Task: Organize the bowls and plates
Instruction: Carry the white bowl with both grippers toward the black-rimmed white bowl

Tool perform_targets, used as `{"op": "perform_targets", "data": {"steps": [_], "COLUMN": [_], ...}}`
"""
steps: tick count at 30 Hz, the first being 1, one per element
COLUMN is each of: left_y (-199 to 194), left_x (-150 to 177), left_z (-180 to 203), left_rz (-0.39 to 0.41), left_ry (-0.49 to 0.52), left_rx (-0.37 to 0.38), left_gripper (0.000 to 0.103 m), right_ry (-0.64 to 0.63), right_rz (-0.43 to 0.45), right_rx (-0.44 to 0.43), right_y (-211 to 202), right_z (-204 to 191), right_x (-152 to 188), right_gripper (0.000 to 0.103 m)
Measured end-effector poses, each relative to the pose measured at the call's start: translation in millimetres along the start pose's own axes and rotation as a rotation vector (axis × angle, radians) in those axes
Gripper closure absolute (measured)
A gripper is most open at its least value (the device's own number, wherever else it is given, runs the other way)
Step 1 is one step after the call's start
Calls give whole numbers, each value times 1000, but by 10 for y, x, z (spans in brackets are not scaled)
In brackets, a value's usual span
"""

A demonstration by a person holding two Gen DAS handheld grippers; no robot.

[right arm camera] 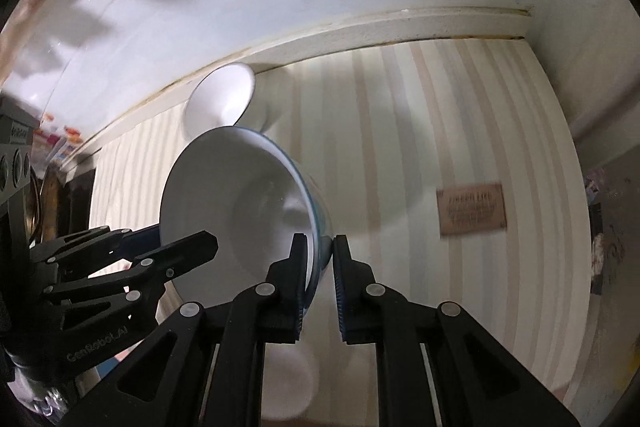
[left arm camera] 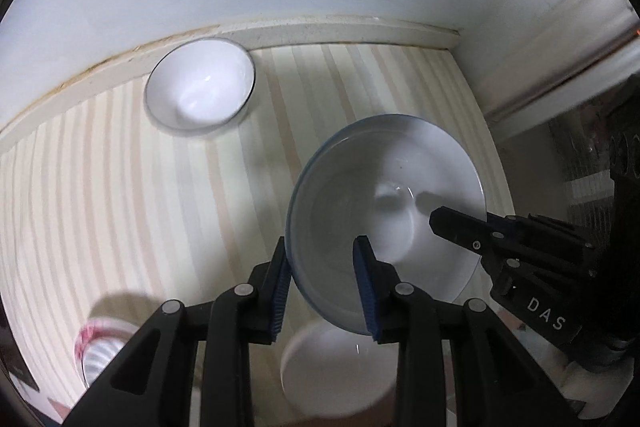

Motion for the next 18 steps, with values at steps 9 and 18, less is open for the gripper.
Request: {"op": "perform_targets", "data": {"steps": [9, 18], "left_y": [-273, -102], "left_x": [573, 891], "left_z": [151, 136], "left_rz": [2, -52], "left_ry": [13, -8], "left_rx": [-1, -12], "left_gripper": [75, 75], "right_ry": [4, 15], "right_rz": [-2, -73], "right_rx": [-29, -46], "right_y": [-365, -152], "right_z": [-108, -107], "right_x": [692, 1144], "right_gripper": [88, 88]}}
Point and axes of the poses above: each gripper's, at about its wrist camera, not at the fingertips, and y roughly the way its jaws point, z to its right, x to its underside, the point moved 5 cm from there along y, roughly the way its jaws point, and after that the axes turned 9 degrees about x, right-handed, at the moved point
